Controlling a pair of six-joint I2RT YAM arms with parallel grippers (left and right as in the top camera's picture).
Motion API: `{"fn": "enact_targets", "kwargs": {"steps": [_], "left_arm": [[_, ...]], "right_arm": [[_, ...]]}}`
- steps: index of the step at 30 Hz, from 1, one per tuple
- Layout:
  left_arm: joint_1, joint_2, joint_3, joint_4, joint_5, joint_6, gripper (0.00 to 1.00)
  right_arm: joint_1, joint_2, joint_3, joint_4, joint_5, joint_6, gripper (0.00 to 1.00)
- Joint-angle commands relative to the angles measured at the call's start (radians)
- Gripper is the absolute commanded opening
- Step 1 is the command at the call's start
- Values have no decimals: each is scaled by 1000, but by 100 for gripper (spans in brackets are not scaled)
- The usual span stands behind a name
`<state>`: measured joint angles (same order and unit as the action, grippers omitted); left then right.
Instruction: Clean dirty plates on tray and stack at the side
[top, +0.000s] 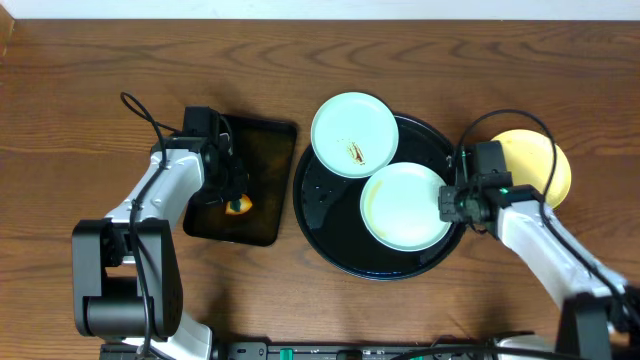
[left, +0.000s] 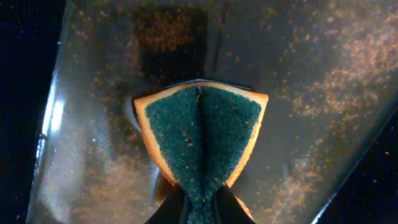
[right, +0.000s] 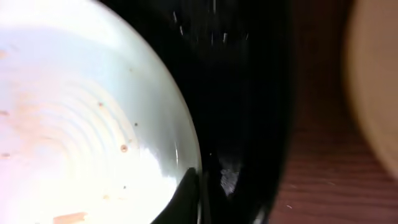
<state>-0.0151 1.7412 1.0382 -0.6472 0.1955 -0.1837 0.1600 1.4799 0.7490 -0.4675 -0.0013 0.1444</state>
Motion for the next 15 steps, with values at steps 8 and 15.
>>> {"fn": "enact_targets", "kwargs": {"steps": [8, 15], "left_arm": [[0, 5, -3, -3, -13, -5, 10], [0, 5, -3, -5, -13, -5, 10]], "right_arm": [[2, -184, 26, 3, 92, -71, 1], [1, -125, 24, 0, 1, -71, 34]]}}
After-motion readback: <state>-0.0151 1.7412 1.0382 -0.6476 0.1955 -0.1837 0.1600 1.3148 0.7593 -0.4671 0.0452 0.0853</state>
